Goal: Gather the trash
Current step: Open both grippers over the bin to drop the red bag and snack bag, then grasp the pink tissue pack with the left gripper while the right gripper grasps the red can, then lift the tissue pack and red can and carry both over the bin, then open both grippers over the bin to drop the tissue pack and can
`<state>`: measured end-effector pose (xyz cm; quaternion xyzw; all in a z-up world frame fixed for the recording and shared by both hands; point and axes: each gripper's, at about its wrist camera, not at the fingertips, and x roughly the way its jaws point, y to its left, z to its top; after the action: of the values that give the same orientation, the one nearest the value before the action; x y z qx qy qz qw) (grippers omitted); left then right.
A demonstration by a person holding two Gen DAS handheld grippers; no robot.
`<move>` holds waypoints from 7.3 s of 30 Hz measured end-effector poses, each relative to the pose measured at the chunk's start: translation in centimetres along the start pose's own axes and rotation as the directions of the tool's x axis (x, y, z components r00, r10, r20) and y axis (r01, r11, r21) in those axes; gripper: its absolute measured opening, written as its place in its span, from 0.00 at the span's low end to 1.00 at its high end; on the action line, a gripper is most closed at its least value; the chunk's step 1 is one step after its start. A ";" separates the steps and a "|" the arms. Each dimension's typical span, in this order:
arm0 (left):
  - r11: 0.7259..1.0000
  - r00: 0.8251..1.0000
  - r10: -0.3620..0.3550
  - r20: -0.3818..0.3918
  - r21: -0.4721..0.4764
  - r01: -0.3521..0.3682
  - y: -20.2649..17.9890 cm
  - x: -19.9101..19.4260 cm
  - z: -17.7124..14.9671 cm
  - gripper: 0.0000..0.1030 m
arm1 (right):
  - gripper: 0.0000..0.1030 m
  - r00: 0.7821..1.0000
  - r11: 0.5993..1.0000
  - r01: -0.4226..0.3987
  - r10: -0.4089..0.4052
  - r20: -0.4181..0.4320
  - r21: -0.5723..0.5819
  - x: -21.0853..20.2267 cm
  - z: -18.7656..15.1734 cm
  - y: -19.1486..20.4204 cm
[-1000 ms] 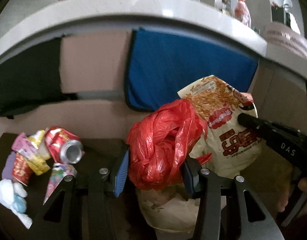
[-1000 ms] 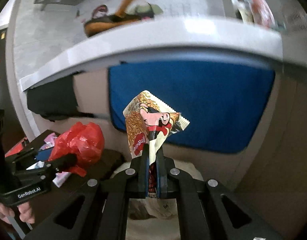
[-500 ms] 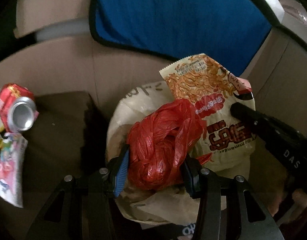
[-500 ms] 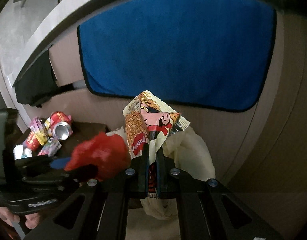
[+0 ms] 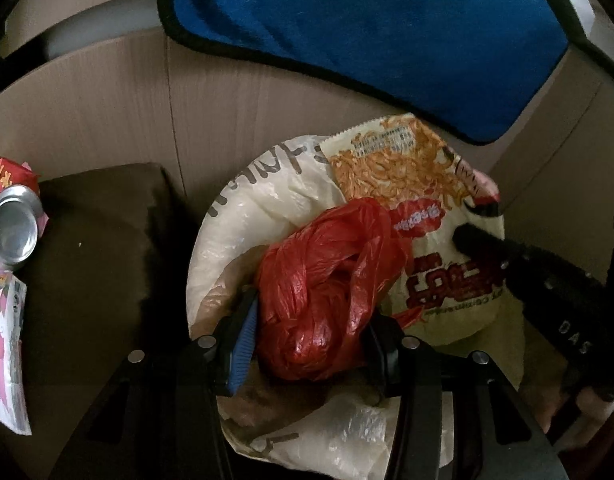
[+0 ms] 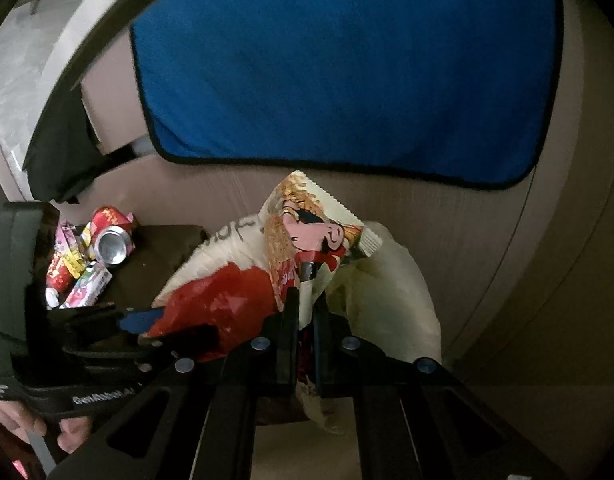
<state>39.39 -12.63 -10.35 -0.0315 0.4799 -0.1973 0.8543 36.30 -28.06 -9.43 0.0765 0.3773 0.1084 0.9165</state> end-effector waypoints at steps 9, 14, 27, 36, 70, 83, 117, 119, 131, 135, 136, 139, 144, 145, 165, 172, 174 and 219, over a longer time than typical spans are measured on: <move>0.996 0.996 -0.089 0.031 -0.013 0.089 0.3 -0.8 -0.8 0.51 | 0.05 0.997 1.000 -0.014 0.015 -0.078 0.008 2.6 -1.0 -0.2; 0.993 0.992 -0.114 0.051 0.013 0.114 0.4 -2.2 -1.0 0.56 | 0.07 0.994 1.000 -0.001 0.002 -0.106 0.012 2.3 -1.4 -0.4; 0.988 0.956 -0.102 0.274 -0.087 0.130 3.9 -11.2 -1.7 0.58 | 0.33 0.997 0.998 0.009 -0.013 0.072 0.068 -5.7 -1.5 -1.1; 0.975 0.911 0.161 0.381 -0.203 -0.088 13.8 -17.2 -4.6 0.58 | 0.33 0.983 1.000 -0.014 0.011 0.185 0.011 -8.6 -0.2 3.7; 0.923 0.930 0.248 0.272 -0.357 -0.142 21.3 -16.5 -9.8 0.42 | 0.33 0.986 0.981 -0.154 0.161 0.048 -0.122 0.2 -0.8 15.5; 0.848 0.884 0.348 0.312 -0.507 -0.155 28.1 -22.6 -15.6 0.42 | 0.36 0.977 0.975 -0.210 0.213 0.022 -0.077 10.0 3.1 26.1; 0.875 0.864 0.343 0.368 -0.461 -0.151 25.1 -25.3 -16.6 0.42 | 0.46 0.988 0.952 -0.151 0.148 -0.031 -0.268 2.8 -0.1 27.0; 0.881 0.850 0.356 0.388 -0.443 -0.166 24.0 -26.1 -16.2 0.42 | 0.46 0.988 0.949 -0.149 0.152 -0.013 -0.276 1.3 -0.2 26.8; 0.920 0.786 0.366 0.498 -0.322 -0.225 16.6 -30.5 -14.7 0.42 | 0.46 0.975 0.937 -0.124 0.176 0.133 -0.327 -8.1 -0.4 24.9; 0.931 0.775 0.352 0.525 -0.286 -0.229 14.4 -31.6 -14.4 0.42 | 0.46 0.968 0.938 -0.089 0.161 0.193 -0.336 -10.5 -0.3 24.0; 0.934 0.774 0.346 0.530 -0.277 -0.228 13.9 -31.8 -14.2 0.42 | 0.46 0.965 0.939 -0.083 0.159 0.208 -0.333 -11.1 -0.2 23.7; 0.942 0.777 0.327 0.538 -0.252 -0.222 12.6 -31.9 -13.3 0.42 | 0.46 0.957 0.947 -0.063 0.148 0.251 -0.316 -12.6 0.3 22.7; 0.958 0.786 0.282 0.551 -0.202 -0.202 9.8 -31.5 -11.0 0.42 | 0.46 0.947 0.957 -0.037 0.126 0.296 -0.288 -14.6 1.1 20.4; 0.962 0.784 0.271 0.559 -0.187 -0.199 8.9 -31.4 -10.4 0.42 | 0.46 0.944 0.959 -0.025 0.116 0.310 -0.284 -15.2 1.2 19.8; 0.993 0.816 0.038 0.577 0.070 -0.095 -4.1 -23.6 -2.6 0.42 | 0.46 0.890 0.971 0.213 -0.148 0.431 -0.106 -21.8 1.8 8.0; 0.992 0.863 0.019 0.506 0.096 -0.078 -4.4 -19.4 -2.5 0.42 | 0.46 0.903 0.973 0.222 -0.182 0.389 -0.061 -19.8 0.8 5.0; 0.994 0.878 0.019 0.478 0.089 -0.070 -4.2 -17.9 -2.4 0.42 | 0.46 0.913 0.976 0.213 -0.181 0.364 -0.048 -18.8 0.4 4.2; 0.946 0.951 -0.256 0.173 -0.158 0.283 3.7 -1.4 -0.8 0.57 | 0.46 0.980 0.984 0.179 -0.177 0.088 -0.008 -4.1 -1.4 0.2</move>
<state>39.25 -8.61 -10.56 -0.1892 0.4214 -0.2651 0.8464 32.48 -28.86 -7.58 0.0396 0.3415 0.0256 0.9387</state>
